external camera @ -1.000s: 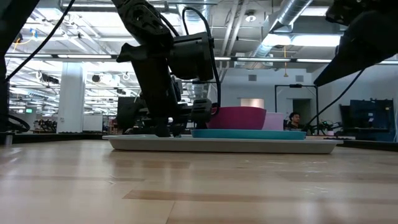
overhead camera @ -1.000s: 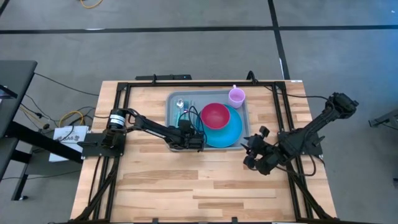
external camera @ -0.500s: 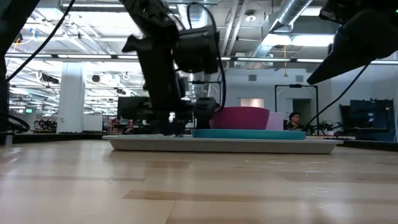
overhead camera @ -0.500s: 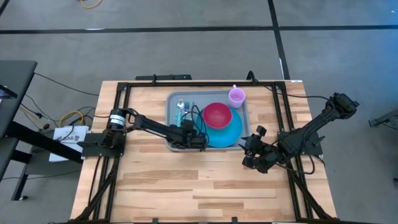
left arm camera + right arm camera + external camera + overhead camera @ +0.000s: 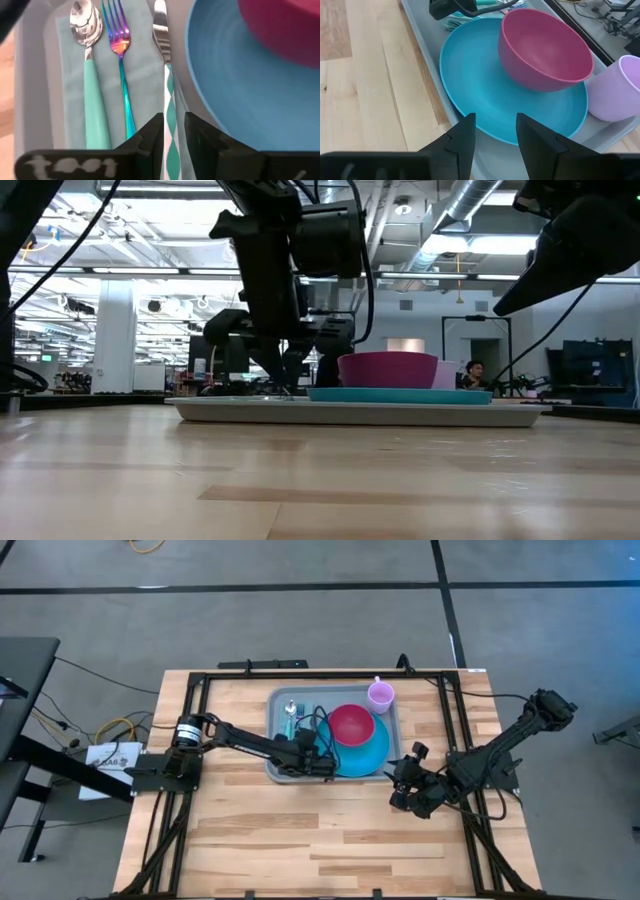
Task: Set up tray
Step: Put the white knife on the blue napkin
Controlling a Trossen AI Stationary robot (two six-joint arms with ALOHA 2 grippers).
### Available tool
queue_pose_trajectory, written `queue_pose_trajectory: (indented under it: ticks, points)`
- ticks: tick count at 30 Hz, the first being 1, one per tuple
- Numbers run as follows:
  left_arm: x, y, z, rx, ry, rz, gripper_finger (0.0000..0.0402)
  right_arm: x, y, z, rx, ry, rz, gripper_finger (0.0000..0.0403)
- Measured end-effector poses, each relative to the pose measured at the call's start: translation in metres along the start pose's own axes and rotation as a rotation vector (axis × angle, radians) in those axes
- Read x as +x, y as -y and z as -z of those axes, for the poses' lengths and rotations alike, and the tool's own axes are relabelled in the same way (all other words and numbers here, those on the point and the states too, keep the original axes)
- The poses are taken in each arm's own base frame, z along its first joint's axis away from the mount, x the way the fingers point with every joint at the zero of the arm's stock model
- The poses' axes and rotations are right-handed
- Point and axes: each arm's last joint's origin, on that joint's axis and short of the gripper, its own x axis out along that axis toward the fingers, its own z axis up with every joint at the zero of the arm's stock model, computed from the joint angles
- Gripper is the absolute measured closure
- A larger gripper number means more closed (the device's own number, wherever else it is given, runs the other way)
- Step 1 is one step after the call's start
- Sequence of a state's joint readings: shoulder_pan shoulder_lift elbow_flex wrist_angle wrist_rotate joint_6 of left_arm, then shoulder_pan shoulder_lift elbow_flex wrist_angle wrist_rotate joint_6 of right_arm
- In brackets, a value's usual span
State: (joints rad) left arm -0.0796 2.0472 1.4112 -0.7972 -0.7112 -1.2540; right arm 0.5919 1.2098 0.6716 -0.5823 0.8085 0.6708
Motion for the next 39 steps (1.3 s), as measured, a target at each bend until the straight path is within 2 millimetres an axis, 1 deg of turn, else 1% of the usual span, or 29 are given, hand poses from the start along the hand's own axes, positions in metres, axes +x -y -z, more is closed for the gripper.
queue_pose_trajectory:
  ticks: [5, 8, 15, 22, 27, 32, 39]
  points:
    - [-0.008, 0.006, -0.008, 0.059, 0.011, 0.029, 0.0334, 0.000, 0.000, 0.000, -0.001, 0.000, 0.000, 0.0270]
    - [-0.008, 0.007, -0.008, 0.102, 0.010, 0.032, 0.0334, 0.000, 0.000, 0.000, -0.002, 0.000, 0.000, 0.0268]
    - [-0.008, 0.007, -0.007, 0.106, -0.017, 0.044, 0.0334, 0.000, 0.000, 0.000, -0.001, 0.000, 0.000, 0.0270]
    - [0.002, -0.003, 0.004, 0.098, -0.004, -0.010, 0.0334, 0.000, 0.000, 0.000, 0.000, 0.000, 0.000, 0.0269]
    - [0.011, -0.006, 0.013, 0.077, -0.012, 0.006, 0.0329, 0.000, 0.000, 0.000, 0.000, 0.000, 0.000, 0.0270]
    - [0.012, -0.002, 0.013, 0.097, 0.000, 0.041, 0.0312, 0.000, 0.000, 0.000, -0.001, 0.000, 0.000, 0.0269]
    - [0.016, -0.004, 0.009, 0.093, -0.012, 0.030, 0.0292, 0.000, 0.000, 0.000, -0.001, 0.000, -0.001, 0.0269]
